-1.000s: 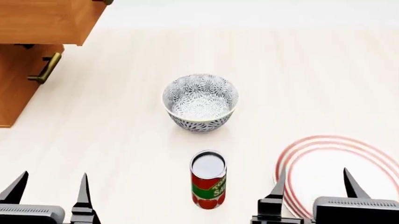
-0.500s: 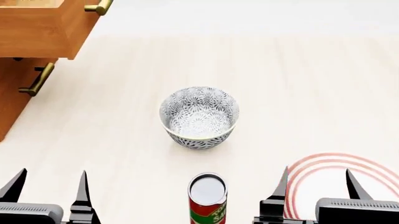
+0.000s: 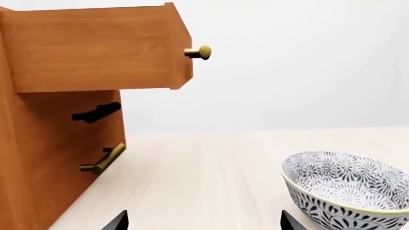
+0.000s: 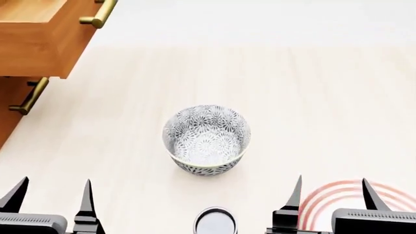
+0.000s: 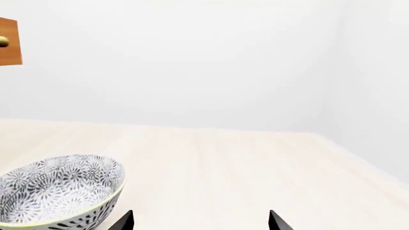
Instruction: Put the bowl on the plate.
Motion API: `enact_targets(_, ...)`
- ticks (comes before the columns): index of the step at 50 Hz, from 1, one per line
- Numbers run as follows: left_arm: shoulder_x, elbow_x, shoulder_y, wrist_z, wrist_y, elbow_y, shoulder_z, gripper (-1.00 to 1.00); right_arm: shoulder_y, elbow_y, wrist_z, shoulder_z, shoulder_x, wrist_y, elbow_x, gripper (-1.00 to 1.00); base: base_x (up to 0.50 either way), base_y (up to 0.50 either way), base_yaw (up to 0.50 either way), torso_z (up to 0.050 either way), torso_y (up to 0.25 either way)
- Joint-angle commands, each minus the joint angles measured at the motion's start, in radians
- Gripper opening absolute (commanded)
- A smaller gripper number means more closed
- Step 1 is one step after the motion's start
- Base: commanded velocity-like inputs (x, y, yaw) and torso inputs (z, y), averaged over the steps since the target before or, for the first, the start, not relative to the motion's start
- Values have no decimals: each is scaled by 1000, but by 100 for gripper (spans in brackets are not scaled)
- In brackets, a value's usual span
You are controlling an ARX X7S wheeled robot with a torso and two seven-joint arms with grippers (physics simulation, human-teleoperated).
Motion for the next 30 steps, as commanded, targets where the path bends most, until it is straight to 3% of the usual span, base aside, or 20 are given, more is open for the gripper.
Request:
enact_targets(1, -6, -4, 0, -6, 4, -1, 6, 100, -2, -3, 3, -2, 4, 0, 7, 100, 164, 0, 0, 0, 0)
enact_targets(30, -19, -18, -2, -22, 15, -12, 14, 100, 8, 2, 10, -15, 16, 9, 17, 100, 163, 0, 0, 0, 0)
